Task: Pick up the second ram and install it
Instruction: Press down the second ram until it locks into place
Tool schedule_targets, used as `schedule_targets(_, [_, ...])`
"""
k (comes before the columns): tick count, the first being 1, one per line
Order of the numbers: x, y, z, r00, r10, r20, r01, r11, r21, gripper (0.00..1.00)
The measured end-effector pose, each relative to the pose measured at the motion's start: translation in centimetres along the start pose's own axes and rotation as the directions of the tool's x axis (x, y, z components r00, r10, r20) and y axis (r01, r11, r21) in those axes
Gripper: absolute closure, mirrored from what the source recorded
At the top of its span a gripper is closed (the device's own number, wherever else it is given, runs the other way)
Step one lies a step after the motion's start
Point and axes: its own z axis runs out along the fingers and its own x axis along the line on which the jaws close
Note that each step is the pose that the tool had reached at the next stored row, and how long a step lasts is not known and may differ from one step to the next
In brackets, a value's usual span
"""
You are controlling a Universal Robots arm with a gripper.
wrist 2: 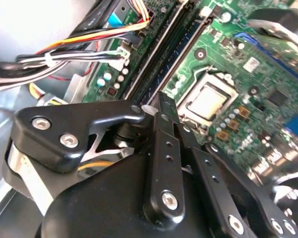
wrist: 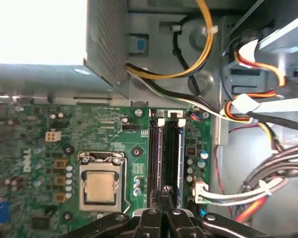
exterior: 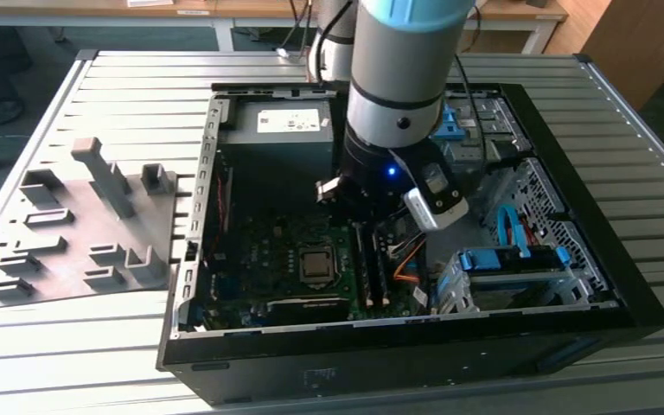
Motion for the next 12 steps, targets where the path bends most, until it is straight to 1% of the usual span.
schedule_targets(2, [0.00, -0.01, -0.90, 1.0000, 0.000, 0.0000, 0.000, 1.0000, 0.0001, 0.90])
schedule_targets(3, [0.00, -0.02, -1.80, 1.0000, 0.000, 0.0000, 0.000, 1.0000, 0.0000, 0.90])
schedule_targets(4, [0.00, -0.02, -2.25, 1.0000, 0.000, 0.0000, 0.000, 1.0000, 0.0000, 0.90])
schedule_targets(5, [0.00, -0.02, -2.47, 1.0000, 0.000, -0.0001, 0.000, 1.0000, 0.0000, 0.90])
schedule_targets(12, [0.00, -0.02, -2.48, 1.0000, 0.000, 0.0000, 0.000, 1.0000, 0.0009, 0.90])
